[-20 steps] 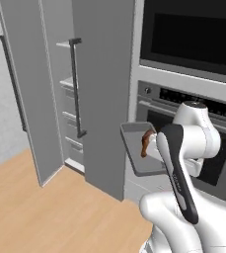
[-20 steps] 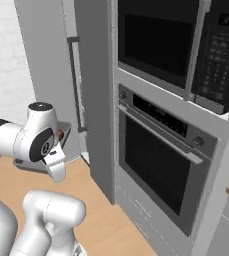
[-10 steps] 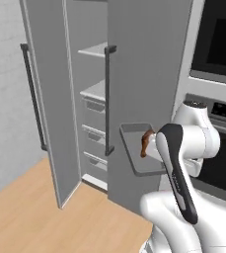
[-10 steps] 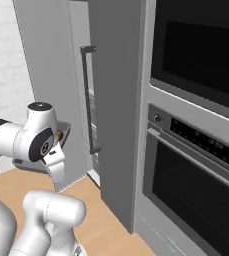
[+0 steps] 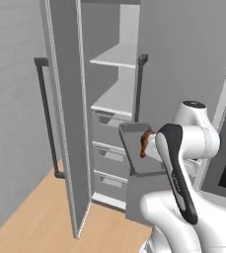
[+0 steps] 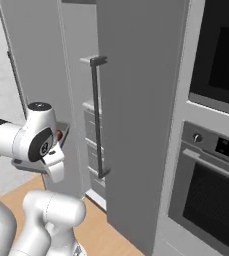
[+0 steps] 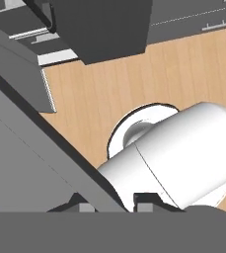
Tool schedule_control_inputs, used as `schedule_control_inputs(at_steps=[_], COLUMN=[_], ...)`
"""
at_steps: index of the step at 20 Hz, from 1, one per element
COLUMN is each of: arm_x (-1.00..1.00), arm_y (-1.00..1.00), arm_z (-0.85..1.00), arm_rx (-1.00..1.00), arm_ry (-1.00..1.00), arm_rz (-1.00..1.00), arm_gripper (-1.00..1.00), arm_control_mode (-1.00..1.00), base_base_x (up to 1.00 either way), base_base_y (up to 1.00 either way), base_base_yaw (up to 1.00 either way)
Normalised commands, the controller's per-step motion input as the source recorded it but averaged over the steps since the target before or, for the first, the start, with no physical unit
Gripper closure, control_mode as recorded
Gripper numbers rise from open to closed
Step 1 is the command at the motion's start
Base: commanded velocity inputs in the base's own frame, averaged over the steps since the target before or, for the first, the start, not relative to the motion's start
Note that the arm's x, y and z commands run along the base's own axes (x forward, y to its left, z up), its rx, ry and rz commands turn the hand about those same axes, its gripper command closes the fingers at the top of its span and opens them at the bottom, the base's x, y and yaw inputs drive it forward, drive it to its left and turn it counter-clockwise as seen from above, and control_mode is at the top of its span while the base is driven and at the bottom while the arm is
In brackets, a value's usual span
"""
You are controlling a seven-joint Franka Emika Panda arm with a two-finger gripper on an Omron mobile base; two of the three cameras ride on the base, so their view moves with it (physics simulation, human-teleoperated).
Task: Take the meat container that has the chicken drumstick and place it on the second highest rack of the freezer. Then take the vegetable container that has the carrot and garlic and place it on the highest rack of the freezer.
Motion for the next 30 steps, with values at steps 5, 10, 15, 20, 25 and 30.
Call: schedule_control_inputs(at_steps=[5, 10, 15, 20, 25, 30], arm_x=[0.0, 0.0, 0.0, 0.0, 0.0, 0.0], arm_y=[0.0, 0.0, 0.0, 0.0, 0.0, 0.0], arm_z=[0.0, 0.0, 0.0, 0.0, 0.0, 0.0], arm_rx=[0.0, 0.0, 0.0, 0.0, 0.0, 0.0], arm_ry=[0.0, 0.0, 0.0, 0.0, 0.0, 0.0], arm_rz=[0.0, 0.0, 0.0, 0.0, 0.0, 0.0], arm_gripper=[1.0, 1.0, 1.0, 1.0, 1.0, 1.0], arm_control_mode=[1.0, 1.0, 1.0, 1.0, 1.0, 1.0], base_base_x=[0.27, 0.0, 0.34, 0.26, 0.34, 0.71], base_base_y=[0.54, 0.59, 0.4, 0.25, 0.4, 0.5], base_base_yaw=[-0.47, -0.17, -0.26, -0.27, -0.22, -0.14])
